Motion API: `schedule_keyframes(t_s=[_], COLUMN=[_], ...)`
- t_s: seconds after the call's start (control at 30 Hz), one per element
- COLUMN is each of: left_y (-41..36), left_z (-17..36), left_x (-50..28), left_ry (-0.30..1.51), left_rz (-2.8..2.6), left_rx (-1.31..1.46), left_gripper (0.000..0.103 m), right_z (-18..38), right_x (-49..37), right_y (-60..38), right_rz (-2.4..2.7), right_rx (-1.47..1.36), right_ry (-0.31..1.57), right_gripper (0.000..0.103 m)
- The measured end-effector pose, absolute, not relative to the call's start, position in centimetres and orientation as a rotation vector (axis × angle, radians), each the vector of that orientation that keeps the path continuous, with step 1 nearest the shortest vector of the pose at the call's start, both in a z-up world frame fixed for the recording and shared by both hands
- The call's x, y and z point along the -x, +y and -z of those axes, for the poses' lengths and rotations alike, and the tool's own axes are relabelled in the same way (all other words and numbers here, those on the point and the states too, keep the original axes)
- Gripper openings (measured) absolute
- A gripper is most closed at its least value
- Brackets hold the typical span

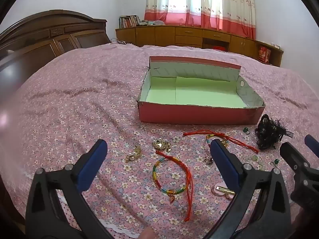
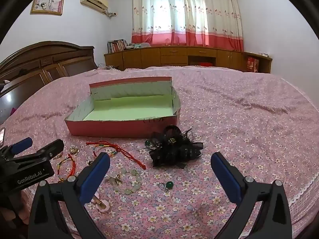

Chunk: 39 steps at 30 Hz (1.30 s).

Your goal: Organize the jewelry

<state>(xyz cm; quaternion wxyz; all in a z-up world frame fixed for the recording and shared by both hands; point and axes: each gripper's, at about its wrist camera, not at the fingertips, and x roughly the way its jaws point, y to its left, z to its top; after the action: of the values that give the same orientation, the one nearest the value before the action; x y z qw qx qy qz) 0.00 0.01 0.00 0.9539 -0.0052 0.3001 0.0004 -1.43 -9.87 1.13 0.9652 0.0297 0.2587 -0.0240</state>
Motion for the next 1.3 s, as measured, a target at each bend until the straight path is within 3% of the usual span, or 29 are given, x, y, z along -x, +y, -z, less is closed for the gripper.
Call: schedule_keyframes(t_s=[1.3], left_y=[-0.71], left_z=[-0.35], left_x=[0.33], left_ry=[0.601], left_rz=[-0.001], left_rx=[-0.006], left_gripper=[0.096], right_z=[-0.98], right_x=[1.26], right_y=[-9.70], right_rz=[0.042], right_rx=[-0.057], right_ry=[0.535], right_gripper=[0.103])
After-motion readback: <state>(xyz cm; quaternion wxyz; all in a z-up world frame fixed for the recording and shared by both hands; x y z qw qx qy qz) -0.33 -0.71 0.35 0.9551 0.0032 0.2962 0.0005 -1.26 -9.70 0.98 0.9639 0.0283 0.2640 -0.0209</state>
